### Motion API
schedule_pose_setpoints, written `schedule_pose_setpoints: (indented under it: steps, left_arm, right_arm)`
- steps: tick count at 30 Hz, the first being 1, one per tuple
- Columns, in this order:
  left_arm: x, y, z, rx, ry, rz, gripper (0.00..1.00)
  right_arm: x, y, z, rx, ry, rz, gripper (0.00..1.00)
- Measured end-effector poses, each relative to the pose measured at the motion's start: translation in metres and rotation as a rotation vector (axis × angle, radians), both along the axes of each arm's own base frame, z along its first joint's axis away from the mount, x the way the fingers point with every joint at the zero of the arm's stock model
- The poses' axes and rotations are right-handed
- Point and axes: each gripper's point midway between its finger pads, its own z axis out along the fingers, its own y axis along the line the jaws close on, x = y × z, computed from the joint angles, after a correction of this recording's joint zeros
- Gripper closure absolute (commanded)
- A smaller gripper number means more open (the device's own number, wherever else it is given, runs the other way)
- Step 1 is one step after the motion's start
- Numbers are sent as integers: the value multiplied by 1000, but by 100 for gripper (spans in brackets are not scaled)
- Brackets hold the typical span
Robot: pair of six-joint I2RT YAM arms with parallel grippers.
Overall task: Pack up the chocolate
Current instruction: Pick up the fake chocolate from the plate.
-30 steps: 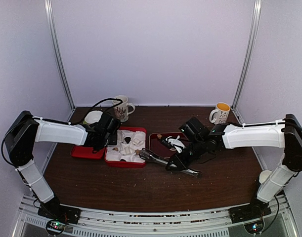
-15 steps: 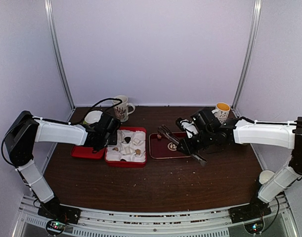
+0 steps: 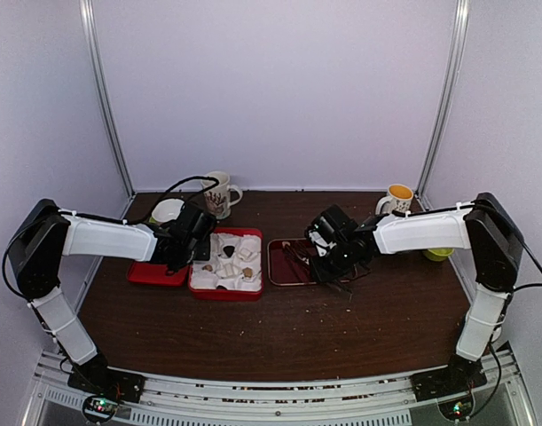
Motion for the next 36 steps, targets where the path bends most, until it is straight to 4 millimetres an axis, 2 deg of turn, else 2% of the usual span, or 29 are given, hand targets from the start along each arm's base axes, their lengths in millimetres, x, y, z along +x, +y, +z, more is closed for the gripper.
schedule_pose_setpoints:
  steps: [17,29,36]
  left_arm:
    - [1,1,0,-1,-1,2,100]
    - [2,2,1,-5,-4,5,100]
    - [3,1,1,-7,-6,3,100]
  right_arm:
    - [21,21,-10,-25,-25,-48,64]
    - [24,21,-10,-65,-82,-102,64]
    - [24,20,-15,-92,-103,-127,68]
